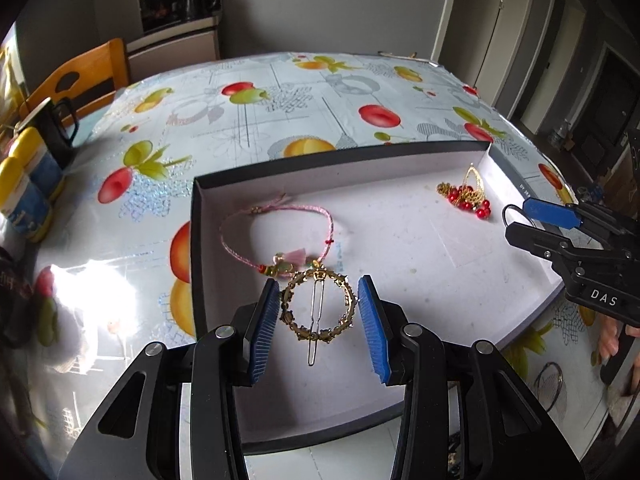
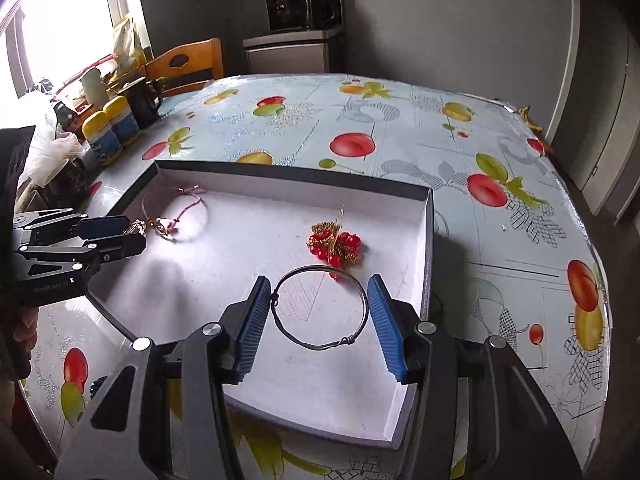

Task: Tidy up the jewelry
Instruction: 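Carry the gold clip and silver bangle into the box and open both tools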

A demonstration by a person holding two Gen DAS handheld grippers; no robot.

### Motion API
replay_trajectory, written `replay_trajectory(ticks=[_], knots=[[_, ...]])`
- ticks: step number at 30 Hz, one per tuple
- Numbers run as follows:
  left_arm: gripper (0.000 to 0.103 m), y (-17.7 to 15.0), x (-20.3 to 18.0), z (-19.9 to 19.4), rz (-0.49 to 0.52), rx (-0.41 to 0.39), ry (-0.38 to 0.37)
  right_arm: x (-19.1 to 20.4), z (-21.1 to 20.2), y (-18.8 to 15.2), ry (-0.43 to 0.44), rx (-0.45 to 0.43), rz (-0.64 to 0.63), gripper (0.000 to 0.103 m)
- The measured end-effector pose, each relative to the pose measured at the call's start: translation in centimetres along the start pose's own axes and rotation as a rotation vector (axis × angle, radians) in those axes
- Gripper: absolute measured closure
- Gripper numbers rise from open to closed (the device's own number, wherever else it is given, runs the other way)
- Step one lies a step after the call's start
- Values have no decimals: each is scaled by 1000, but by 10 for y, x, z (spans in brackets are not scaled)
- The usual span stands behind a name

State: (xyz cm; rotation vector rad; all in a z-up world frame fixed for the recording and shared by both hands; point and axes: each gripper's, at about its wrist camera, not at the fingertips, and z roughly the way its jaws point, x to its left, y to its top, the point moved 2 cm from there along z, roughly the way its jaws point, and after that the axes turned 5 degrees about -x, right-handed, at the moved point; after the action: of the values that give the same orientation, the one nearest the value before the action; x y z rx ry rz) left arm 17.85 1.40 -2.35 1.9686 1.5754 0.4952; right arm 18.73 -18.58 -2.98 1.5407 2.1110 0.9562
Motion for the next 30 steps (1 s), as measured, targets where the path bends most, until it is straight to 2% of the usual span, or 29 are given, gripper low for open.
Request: replay_trajectory(ticks=[5, 12, 17, 22, 30], knots=[[60, -6, 2, 13, 3, 43, 5, 1, 13, -3, -9, 46, -6, 53], [60, -5, -1, 15, 28, 57, 8, 5, 19, -2, -20, 84, -33, 53], [60, -5, -6, 19, 73, 75, 43, 7, 23, -1, -57, 122, -67, 53], [60, -3, -4, 21, 69, 84, 38, 9, 27, -2, -72, 171, -101, 53], [55, -3, -5, 22, 76, 80, 34, 11, 29, -1, -81, 187, -116, 52]])
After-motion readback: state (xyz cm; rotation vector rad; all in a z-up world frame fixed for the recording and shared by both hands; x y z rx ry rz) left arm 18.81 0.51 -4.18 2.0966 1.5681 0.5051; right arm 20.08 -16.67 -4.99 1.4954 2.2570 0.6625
